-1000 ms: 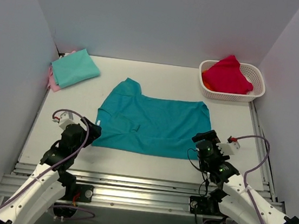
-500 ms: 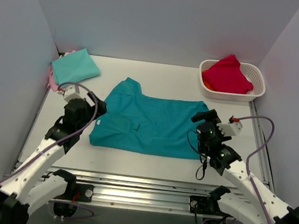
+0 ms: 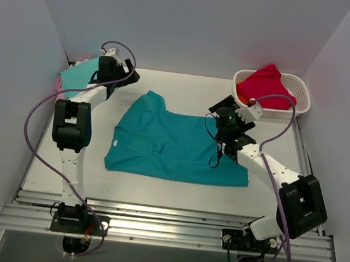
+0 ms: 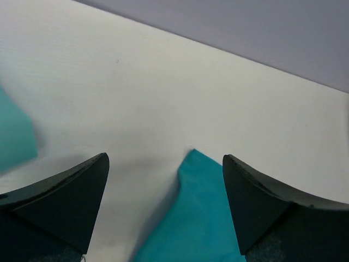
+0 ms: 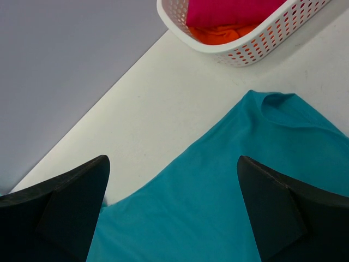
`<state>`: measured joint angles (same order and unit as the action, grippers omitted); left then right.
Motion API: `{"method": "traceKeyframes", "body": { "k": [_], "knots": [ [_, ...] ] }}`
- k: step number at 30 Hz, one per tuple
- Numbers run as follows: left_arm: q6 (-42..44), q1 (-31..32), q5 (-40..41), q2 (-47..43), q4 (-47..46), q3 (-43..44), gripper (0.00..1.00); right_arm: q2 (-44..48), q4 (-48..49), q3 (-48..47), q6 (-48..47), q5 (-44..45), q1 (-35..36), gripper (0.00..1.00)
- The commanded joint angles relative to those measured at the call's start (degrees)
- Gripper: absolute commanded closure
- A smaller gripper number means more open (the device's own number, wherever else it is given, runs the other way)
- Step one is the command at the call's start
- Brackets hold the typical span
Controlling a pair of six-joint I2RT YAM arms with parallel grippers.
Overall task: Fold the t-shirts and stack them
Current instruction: Grap the side of the flattened tshirt furthest away from the robot with both arms
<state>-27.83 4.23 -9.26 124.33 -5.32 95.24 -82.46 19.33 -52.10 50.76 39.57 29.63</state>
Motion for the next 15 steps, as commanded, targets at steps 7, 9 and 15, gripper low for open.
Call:
{"method": "traceKeyframes", "body": {
  "k": [7, 9, 15],
  "knots": [
    [-2.66, -1.15, -15.88, 23.84, 13.58, 30.6, 0.06, -3.68, 7.82, -1.35, -2.16, -6.52, -7.47, 0.02],
    [-3.54, -0.98, -17.8, 24.9, 13.23, 30.79, 0.06, -3.76, 8.61, -0.9, -2.25, -6.96, -8.09, 0.02],
    [-3.81, 0.69, -23.87, 26.75, 13.93, 31.06, 0.06, -5.17, 9.85, -0.37, -1.9, -8.98, -10.11, 0.02]
  ]
}}
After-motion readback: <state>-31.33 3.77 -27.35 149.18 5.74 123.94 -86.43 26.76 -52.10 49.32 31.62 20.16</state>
